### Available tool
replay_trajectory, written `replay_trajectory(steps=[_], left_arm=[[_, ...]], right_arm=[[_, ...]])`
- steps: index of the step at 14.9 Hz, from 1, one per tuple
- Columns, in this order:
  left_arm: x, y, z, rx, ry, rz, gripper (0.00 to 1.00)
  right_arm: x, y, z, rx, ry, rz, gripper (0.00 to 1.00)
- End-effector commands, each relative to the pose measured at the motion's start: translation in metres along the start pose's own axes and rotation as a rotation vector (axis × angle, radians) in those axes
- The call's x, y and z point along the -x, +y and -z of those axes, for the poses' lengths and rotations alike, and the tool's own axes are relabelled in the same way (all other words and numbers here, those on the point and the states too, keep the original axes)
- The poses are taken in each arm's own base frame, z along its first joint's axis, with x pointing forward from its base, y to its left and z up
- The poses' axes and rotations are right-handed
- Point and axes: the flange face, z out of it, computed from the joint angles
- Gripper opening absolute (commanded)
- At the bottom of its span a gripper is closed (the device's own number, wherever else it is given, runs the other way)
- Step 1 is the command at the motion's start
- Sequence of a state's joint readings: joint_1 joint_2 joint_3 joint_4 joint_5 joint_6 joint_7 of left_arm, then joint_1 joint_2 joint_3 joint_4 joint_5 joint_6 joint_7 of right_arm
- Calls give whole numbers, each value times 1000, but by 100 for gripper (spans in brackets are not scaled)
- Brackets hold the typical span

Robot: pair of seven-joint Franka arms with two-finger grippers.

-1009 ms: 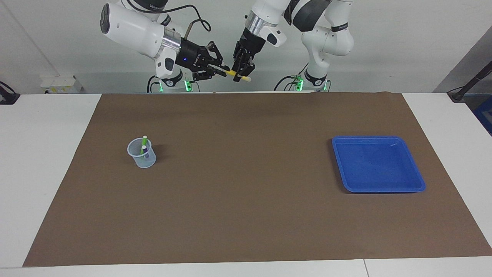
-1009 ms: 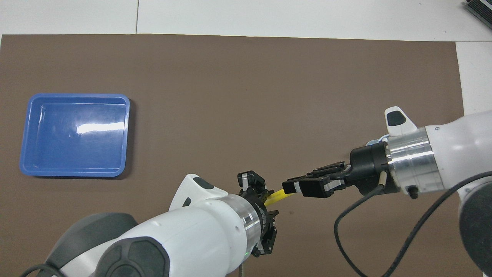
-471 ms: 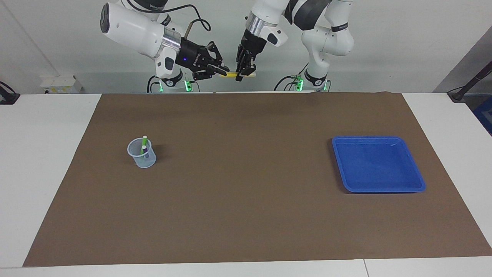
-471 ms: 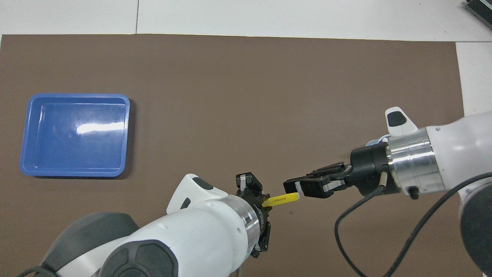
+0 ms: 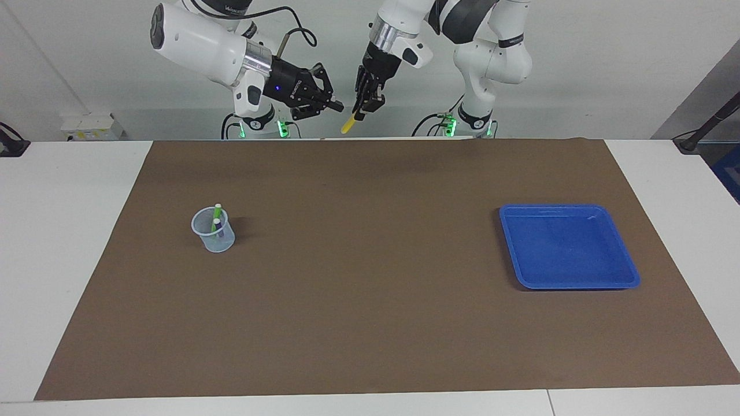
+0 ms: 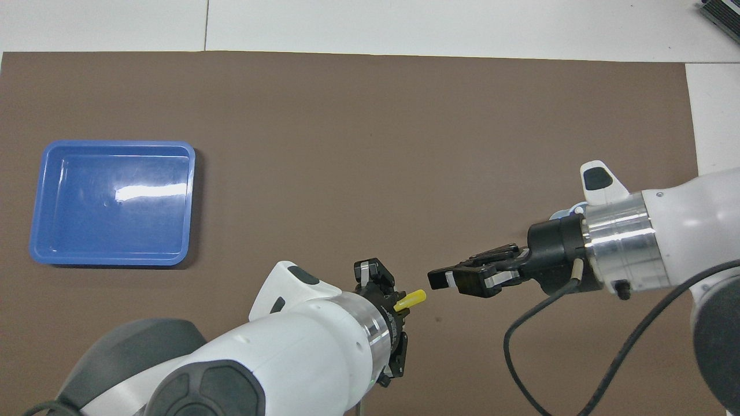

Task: Right arm passes pens to left for tray arrangement
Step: 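Open the right gripper to release the pen to the left gripper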

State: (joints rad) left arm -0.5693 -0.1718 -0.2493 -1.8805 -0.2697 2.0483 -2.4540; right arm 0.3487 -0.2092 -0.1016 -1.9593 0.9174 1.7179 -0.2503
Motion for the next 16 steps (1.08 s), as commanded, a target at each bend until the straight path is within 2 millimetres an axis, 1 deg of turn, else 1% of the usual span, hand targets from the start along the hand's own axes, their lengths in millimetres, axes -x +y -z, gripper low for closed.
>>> replay_trajectory(steps=[1,3,4,5,6,7,8,9,10,12,14,16], left_arm=[[3,2,2,0,17,19,0],[2,2,2,2,18,12,0],[1,3,1,6,23,8,0],[-1,4,0,12,31,-5,0],[-3,9,1,14,33,-23,0],[-7,14,3,18,34,-40,0],[-14,23,4,24,37,-42,0],[-19,31,5,27,42,-53,0],[-27,40,7,28,50,-65,0],[-45,57,9,20,74,-92,0],[-65,76,14,16,94,-123,0],[-90,95,18,6,117,-156,0]], right_arm=[[5,0,1,-30,27,25,0],[5,-1,2,-39,28,11,0],[4,2,4,-27,24,-14,1],[5,6,6,4,18,-21,22],[5,11,6,74,-2,-4,44],[5,14,7,118,-14,8,51],[5,15,7,136,-24,13,57],[5,18,8,156,-29,13,66],[5,21,9,202,-38,22,68],[5,28,12,295,-60,38,75],[7,37,15,378,-81,54,78],[8,43,19,437,-93,63,79]])
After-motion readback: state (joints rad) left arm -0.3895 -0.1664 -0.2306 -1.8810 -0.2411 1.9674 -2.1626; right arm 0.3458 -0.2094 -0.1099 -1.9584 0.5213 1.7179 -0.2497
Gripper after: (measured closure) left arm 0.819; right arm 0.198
